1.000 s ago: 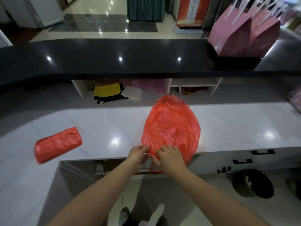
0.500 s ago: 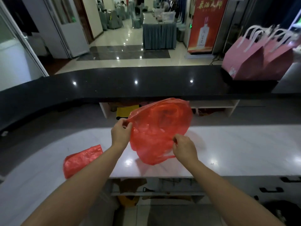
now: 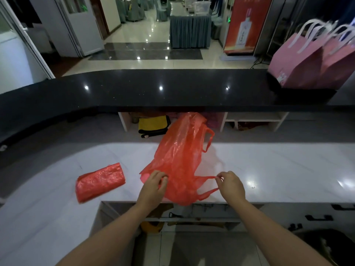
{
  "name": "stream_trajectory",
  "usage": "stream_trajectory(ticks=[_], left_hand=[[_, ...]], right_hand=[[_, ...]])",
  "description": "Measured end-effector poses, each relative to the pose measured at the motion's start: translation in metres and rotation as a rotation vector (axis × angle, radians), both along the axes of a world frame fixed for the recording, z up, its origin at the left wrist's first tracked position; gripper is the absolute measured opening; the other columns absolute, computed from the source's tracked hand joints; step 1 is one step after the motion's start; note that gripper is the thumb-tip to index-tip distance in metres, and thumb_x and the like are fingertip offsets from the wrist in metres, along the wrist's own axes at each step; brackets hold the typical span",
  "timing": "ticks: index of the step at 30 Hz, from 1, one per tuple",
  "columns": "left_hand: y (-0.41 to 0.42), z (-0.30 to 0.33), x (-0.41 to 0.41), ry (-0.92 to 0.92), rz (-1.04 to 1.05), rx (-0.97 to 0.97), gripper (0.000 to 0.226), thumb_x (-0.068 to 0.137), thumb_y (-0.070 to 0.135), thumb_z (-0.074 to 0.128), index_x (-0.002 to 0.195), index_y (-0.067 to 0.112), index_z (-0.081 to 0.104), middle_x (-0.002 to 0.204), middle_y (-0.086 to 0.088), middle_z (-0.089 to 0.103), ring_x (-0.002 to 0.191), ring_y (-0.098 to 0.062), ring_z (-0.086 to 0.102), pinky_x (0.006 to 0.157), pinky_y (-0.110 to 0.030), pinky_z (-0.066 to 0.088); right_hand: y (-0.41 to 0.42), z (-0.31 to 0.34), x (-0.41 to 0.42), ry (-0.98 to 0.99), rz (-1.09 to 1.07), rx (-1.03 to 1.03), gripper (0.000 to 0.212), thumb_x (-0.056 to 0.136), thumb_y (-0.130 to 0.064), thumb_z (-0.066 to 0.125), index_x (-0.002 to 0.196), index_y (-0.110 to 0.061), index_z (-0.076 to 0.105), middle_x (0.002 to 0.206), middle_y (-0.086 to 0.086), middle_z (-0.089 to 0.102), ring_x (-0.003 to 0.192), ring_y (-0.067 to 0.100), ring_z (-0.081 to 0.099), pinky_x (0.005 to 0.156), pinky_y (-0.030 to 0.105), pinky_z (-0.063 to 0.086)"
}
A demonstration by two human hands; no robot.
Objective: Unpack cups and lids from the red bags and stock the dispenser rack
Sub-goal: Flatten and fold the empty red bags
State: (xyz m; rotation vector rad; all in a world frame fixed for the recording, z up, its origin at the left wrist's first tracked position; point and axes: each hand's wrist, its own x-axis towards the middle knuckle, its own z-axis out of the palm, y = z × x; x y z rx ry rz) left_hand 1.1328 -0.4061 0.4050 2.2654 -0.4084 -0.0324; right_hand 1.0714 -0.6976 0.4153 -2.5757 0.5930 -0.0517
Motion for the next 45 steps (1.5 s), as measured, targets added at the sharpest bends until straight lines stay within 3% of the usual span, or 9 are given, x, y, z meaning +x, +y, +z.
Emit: stream_trajectory(ticks=[6,11,15,19,27,31,34,39,45], left_hand=[[0.021,-0.003,0.002,0.034,0.318,-0.126,0.008,0.104,0.021,0.049,0.102,0.026,0.054,0.099,0.011,0.053,0.09,-0.005,0.055,0.071,-0.02,0.043],[0.039,-0.009,0.031,0.306,0.501,-0.137,0.015,0.104,0.024,0.045,0.105,0.016,0.057,0.105,-0.007,0.063,0.082,-0.015,0.056,0.065,-0.027,0.043],[0.043,-0.01,0.05,0.479,0.488,-0.127,0.042,0.104,0.044,0.04,0.098,0.009,0.063,0.096,-0.013,0.067,0.087,-0.031,0.063,0.082,-0.046,0.053],[0.039,-0.002,0.066,0.574,0.466,-0.124,0.053,0.099,0.053,0.048,0.097,0.004,0.068,0.095,-0.011,0.069,0.09,-0.034,0.065,0.08,-0.042,0.054],[0.031,0.006,0.078,0.733,0.433,-0.187,0.024,0.095,0.026,0.064,0.087,0.004,0.068,0.093,-0.015,0.071,0.082,-0.027,0.061,0.07,-0.035,0.049],[0.035,0.006,0.079,0.674,0.4,-0.135,0.03,0.101,0.028,0.057,0.088,0.003,0.067,0.085,-0.012,0.061,0.072,-0.025,0.049,0.063,-0.032,0.04],[0.048,0.008,0.083,0.533,0.444,-0.046,0.029,0.103,0.024,0.053,0.084,0.005,0.064,0.083,-0.014,0.061,0.066,-0.024,0.048,0.058,-0.031,0.038],[0.116,0.011,0.092,0.368,0.601,0.117,0.029,0.103,0.017,0.047,0.097,-0.006,0.065,0.099,-0.027,0.066,0.094,-0.042,0.063,0.079,-0.041,0.047],[0.149,-0.019,0.061,0.403,0.564,0.177,0.029,0.1,0.009,0.052,0.086,-0.013,0.065,0.088,-0.035,0.065,0.089,-0.048,0.063,0.078,-0.049,0.049]], right_hand=[[-0.012,-0.008,-0.011,0.057,-0.046,0.004,0.026,0.101,-0.032,0.056,0.113,-0.017,0.073,0.1,0.0,0.068,0.076,0.015,0.058,0.06,0.025,0.043],[-0.016,-0.01,-0.016,0.072,-0.073,0.013,0.025,0.101,-0.033,0.057,0.115,-0.018,0.072,0.091,-0.004,0.065,0.073,0.014,0.059,0.054,0.022,0.041],[-0.017,-0.011,-0.022,0.083,-0.075,0.021,0.025,0.101,-0.032,0.057,0.115,-0.018,0.071,0.094,-0.002,0.069,0.077,0.015,0.062,0.059,0.025,0.047],[-0.017,-0.013,-0.026,0.102,-0.083,0.021,0.023,0.101,-0.031,0.057,0.113,-0.018,0.072,0.087,-0.004,0.063,0.074,0.013,0.061,0.055,0.024,0.042],[-0.02,-0.022,-0.028,0.121,-0.086,0.076,0.021,0.101,-0.025,0.057,0.113,-0.014,0.07,0.092,-0.002,0.063,0.075,0.012,0.061,0.061,0.025,0.047],[-0.023,-0.026,-0.03,0.165,-0.081,0.093,0.016,0.101,-0.023,0.056,0.109,-0.015,0.068,0.097,0.001,0.072,0.082,0.015,0.066,0.072,0.03,0.056],[-0.03,-0.028,-0.031,0.175,-0.077,0.048,0.014,0.101,-0.024,0.056,0.104,-0.016,0.068,0.092,-0.001,0.071,0.077,0.013,0.064,0.067,0.028,0.052],[-0.067,-0.034,-0.042,0.241,-0.148,-0.062,0.015,0.101,-0.019,0.054,0.095,-0.017,0.067,0.091,0.003,0.067,0.078,0.019,0.059,0.066,0.03,0.046],[-0.072,-0.044,-0.037,0.422,-0.077,-0.021,0.018,0.097,-0.017,0.056,0.107,-0.017,0.071,0.107,0.009,0.07,0.092,0.024,0.064,0.081,0.031,0.054]])
